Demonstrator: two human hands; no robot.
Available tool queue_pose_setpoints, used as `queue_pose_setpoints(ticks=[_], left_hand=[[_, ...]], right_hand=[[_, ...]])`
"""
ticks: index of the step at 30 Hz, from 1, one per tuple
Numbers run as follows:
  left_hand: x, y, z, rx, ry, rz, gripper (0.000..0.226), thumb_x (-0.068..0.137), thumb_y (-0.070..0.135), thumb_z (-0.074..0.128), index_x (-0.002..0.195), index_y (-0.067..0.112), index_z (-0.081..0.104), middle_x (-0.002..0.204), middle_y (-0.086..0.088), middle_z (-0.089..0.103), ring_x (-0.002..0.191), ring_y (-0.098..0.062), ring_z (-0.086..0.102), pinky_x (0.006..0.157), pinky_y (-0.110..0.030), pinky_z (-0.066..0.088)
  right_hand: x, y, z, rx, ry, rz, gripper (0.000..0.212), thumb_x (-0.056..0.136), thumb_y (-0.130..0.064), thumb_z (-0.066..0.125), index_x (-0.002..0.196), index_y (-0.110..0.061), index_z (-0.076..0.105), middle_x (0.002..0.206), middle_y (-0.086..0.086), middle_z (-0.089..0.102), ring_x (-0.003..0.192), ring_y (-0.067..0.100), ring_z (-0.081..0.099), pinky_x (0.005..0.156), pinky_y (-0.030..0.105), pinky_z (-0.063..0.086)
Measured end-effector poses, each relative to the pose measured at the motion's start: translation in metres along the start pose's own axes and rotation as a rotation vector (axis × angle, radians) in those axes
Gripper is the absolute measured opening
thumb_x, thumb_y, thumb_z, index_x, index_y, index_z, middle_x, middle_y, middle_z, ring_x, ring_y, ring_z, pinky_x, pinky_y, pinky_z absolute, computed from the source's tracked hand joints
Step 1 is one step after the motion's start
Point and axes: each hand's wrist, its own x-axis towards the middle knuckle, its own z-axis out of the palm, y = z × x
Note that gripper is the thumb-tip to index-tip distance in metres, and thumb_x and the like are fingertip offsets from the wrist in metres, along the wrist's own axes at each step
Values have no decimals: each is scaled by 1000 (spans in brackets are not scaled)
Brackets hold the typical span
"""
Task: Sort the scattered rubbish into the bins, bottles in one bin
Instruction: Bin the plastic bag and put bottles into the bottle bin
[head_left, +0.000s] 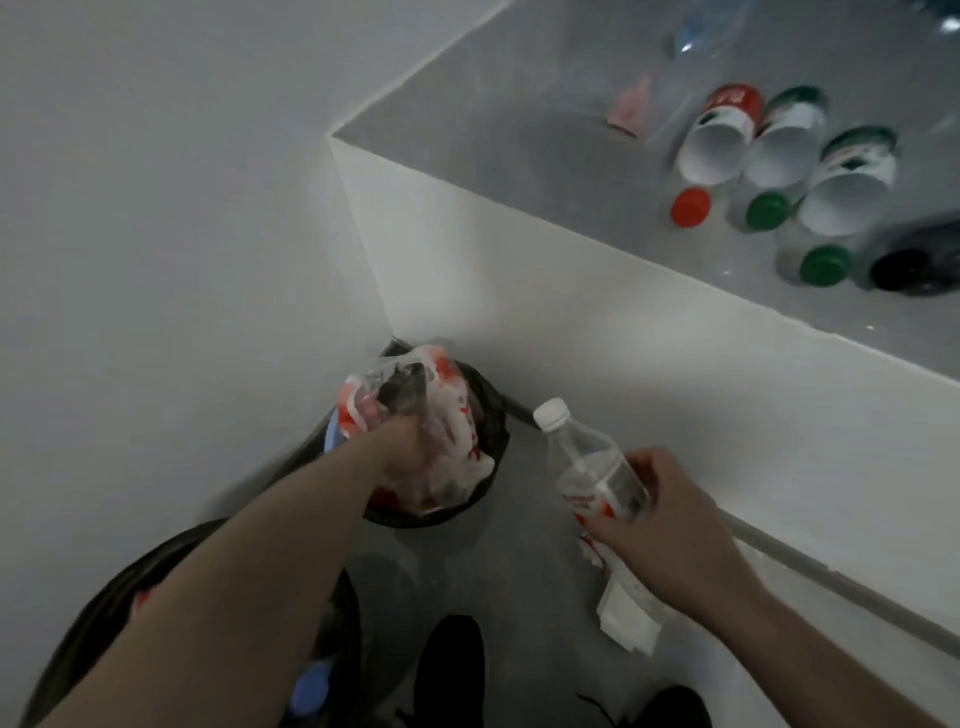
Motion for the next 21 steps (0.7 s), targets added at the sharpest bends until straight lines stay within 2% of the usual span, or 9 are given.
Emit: queue_pose_setpoints(ticks=[3,5,7,11,13,15,17,19,21], left_hand=[[-33,-15,-40,102,95,129,38,95,23,51,132,26,60,134,-3,59,121,-26,54,101,-34,45],[-69,-12,-71,145,102,158,35,92,27,57,126,26,66,134,-1,59,124,-25,52,106,-37,43],[-108,2,-94,80,149,182,32,88,23,64,120,22,68,126,-3,64,115,-24,59,101,-38,49],[-172,36,-102,-246,250,288,40,87,14,68,126,18,63,110,5,65,92,-11,66,77,-21,56],[-201,59,-87,-327,265,327,48,88,23,68,134,22,57,115,5,62,99,-14,65,81,-23,52],[-225,82,-64,-393,239,341,64,85,39,71,143,26,48,133,9,56,116,-15,59,90,-25,48],[-242,106,-38,-451,226,354,77,74,54,73,141,28,44,130,13,57,114,-14,59,90,-28,50],[-248,129,-13,-528,222,377,67,73,55,75,129,27,51,114,12,65,104,-12,63,87,-28,53],[-252,147,2,-469,211,381,42,85,49,70,117,27,55,104,9,65,95,-13,61,73,-20,48]], right_hand=[[-18,-6,-3,7,-28,37,47,69,-42,88,101,-33,56,94,-14,67,77,-3,62,61,20,43],[-22,-12,-6,-16,-77,40,49,69,-43,87,105,-30,57,99,-12,67,83,0,62,63,20,43],[-16,-20,-8,-31,-94,41,51,66,-46,87,105,-31,58,100,-13,67,86,1,62,65,22,46],[-16,-34,-5,82,-52,64,56,61,-47,90,104,-32,57,103,-12,68,90,6,65,73,28,53],[-28,-35,-3,112,-53,56,60,62,-46,90,109,-28,57,105,-11,68,90,4,64,66,21,48],[-41,-34,-8,120,-60,21,63,61,-48,90,111,-28,58,106,-13,68,91,2,64,67,19,47],[-52,-29,-20,128,-54,-22,58,62,-47,91,107,-32,58,103,-15,69,91,1,66,72,21,50],[-64,-19,-33,130,-71,-48,49,63,-42,91,99,-35,58,97,-14,70,85,-2,66,70,19,50],[-75,-1,-43,122,-94,-59,48,63,-45,91,98,-37,59,97,-15,72,84,-3,67,74,23,54]])
